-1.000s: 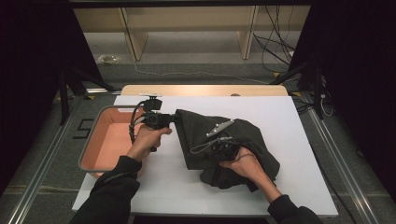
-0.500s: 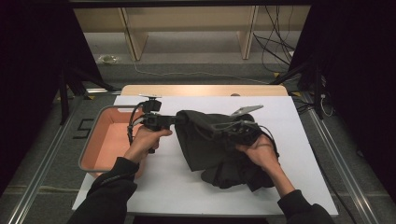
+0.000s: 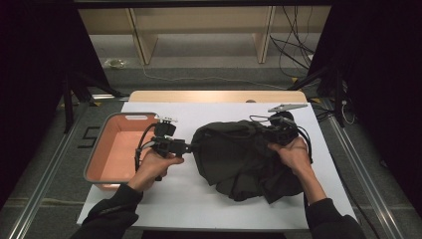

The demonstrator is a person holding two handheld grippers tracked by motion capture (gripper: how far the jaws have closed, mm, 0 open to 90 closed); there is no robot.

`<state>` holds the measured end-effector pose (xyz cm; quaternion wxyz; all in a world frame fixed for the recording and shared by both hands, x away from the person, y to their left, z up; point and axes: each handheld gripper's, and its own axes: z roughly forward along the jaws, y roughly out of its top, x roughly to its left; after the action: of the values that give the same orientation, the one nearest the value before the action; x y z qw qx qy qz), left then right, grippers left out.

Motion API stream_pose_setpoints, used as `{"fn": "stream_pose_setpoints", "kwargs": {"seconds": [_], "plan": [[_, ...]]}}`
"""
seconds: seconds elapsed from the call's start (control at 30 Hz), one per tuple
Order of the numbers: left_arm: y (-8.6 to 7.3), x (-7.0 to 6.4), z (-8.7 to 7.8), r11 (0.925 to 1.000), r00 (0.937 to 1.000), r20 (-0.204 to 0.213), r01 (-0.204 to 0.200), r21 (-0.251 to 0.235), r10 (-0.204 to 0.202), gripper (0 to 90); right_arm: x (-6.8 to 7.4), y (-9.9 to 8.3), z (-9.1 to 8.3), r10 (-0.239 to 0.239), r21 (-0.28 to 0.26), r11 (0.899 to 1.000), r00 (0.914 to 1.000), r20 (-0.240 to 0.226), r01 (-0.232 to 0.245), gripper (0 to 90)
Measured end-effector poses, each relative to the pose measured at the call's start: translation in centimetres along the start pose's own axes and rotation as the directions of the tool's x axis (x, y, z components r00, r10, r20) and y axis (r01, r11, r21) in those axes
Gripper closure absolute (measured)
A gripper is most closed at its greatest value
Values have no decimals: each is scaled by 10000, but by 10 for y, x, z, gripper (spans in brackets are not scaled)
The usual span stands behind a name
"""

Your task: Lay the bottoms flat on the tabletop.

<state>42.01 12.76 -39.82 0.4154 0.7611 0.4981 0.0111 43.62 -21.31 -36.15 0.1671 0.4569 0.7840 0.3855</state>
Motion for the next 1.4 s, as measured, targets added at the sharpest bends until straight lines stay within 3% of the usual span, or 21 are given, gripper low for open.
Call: {"fn": "stream_pose_setpoints", "kwargs": {"seconds": [0.23,0.5,0.77,0.87,0.97,1.07,1.27,1.4], "plan": [[-16,-7,16,9995,9999,150,-78,303,73,246,-13,0,-6,326,-219,9992,9994,133,-323,895],[-30,-23,41,9944,9983,453,-397,976,354,233,-17,-1,-9,403,-300,9988,9990,195,-397,895],[-41,-34,61,9899,9959,660,-703,1235,625,261,-21,-1,-12,501,-431,9979,9985,232,-491,896],[-42,-38,67,9884,9938,701,-943,1194,863,371,-23,-1,-13,513,-472,9976,9983,270,-499,895],[-42,-37,68,9897,9944,462,-998,1029,955,610,-26,-1,-14,576,-526,9970,9979,289,-561,895],[-38,-33,63,9916,9942,566,-961,865,915,841,-28,-1,-16,655,-583,9963,9973,327,-635,895],[-21,-31,46,9897,9885,819,-1320,548,1273,864,-36,-1,-19,840,-735,9940,9959,348,-813,895],[-3,-24,32,9890,9871,717,-1455,279,1432,865,-41,0,-22,974,-866,9918,9945,386,-938,895]]}}
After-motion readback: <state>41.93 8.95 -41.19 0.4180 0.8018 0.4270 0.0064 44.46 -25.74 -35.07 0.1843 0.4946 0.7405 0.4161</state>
